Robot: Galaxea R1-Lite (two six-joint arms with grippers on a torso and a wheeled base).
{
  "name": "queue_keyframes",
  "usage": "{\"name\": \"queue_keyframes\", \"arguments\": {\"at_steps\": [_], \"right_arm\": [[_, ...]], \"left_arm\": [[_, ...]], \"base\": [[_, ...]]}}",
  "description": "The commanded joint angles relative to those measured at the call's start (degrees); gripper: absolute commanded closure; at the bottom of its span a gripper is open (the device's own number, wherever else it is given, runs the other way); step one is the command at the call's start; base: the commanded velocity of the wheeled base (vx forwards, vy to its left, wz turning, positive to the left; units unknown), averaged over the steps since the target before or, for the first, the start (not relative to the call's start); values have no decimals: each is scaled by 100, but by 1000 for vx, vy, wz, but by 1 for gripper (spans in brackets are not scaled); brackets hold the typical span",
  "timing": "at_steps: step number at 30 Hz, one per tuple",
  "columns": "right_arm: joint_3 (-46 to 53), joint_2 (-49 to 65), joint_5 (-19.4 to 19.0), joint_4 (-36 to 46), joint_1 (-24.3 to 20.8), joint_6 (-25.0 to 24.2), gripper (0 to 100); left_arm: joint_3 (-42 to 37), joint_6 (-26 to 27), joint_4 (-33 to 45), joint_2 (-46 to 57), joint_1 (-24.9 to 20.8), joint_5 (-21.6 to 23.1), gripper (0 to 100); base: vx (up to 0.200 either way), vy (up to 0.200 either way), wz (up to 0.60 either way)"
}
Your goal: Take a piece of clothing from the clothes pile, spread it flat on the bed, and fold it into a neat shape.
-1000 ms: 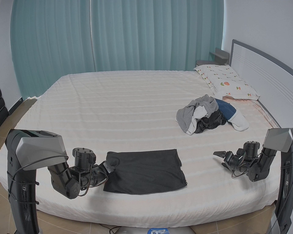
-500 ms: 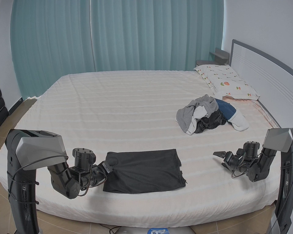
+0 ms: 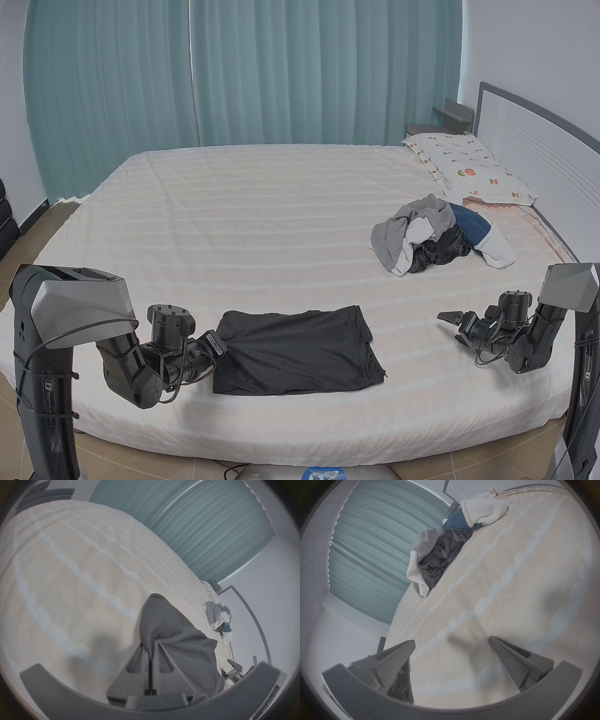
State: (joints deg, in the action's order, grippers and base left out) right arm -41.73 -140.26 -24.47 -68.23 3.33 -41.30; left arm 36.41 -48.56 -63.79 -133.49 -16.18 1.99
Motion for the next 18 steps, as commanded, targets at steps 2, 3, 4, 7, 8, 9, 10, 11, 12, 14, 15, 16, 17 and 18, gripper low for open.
{"name": "queue_keyframes", "arguments": {"at_steps": [2, 3, 4, 7, 8, 9, 10, 11, 12, 14, 15, 16, 17, 18], "right_arm": [[-2, -10, -14, -6, -8, 8, 0], [-2, -10, -14, -6, -25, 8, 0], [-2, -10, -14, -6, -25, 8, 0], [-2, -10, -14, -6, -25, 8, 0], [-2, -10, -14, -6, -25, 8, 0], [-2, -10, -5, -6, -25, 8, 0], [-2, -10, -5, -6, -25, 8, 0], [-2, -10, -14, -6, -25, 8, 0], [-2, -10, -14, -6, -25, 8, 0], [-2, -10, -5, -6, -25, 8, 0], [-2, -10, -5, -6, -25, 8, 0], [-2, -10, -5, -6, -25, 8, 0], [-2, -10, -5, -6, -25, 8, 0], [-2, -10, -5, -6, -25, 8, 0]], "left_arm": [[-38, -5, 7, 77, 141, -32, 100], [-47, -5, 7, 77, 167, -32, 100], [-47, -5, 7, 77, 176, -32, 100], [-38, -5, 7, 86, 229, -32, 100], [-38, -5, 7, 86, 247, -32, 100], [-38, -5, 7, 86, 247, -32, 100], [-38, -5, 7, 86, 264, -32, 100], [-38, -5, 7, 77, 264, -32, 100], [-38, -5, 7, 77, 273, -32, 100], [-38, -5, 7, 77, 273, -23, 100], [-38, -5, 7, 77, 282, -32, 100], [-29, -5, 7, 86, 282, -32, 100], [-29, -5, 7, 86, 291, -32, 100], [-29, -5, 7, 86, 291, -32, 100]], "base": [[0, 200, 0], [0, 200, 0], [0, 200, 0], [0, 200, 0], [0, 200, 0], [0, 200, 0], [0, 200, 0], [0, 200, 0], [0, 200, 0], [0, 200, 0], [0, 200, 0], [0, 200, 0], [0, 200, 0], [0, 200, 0]]}}
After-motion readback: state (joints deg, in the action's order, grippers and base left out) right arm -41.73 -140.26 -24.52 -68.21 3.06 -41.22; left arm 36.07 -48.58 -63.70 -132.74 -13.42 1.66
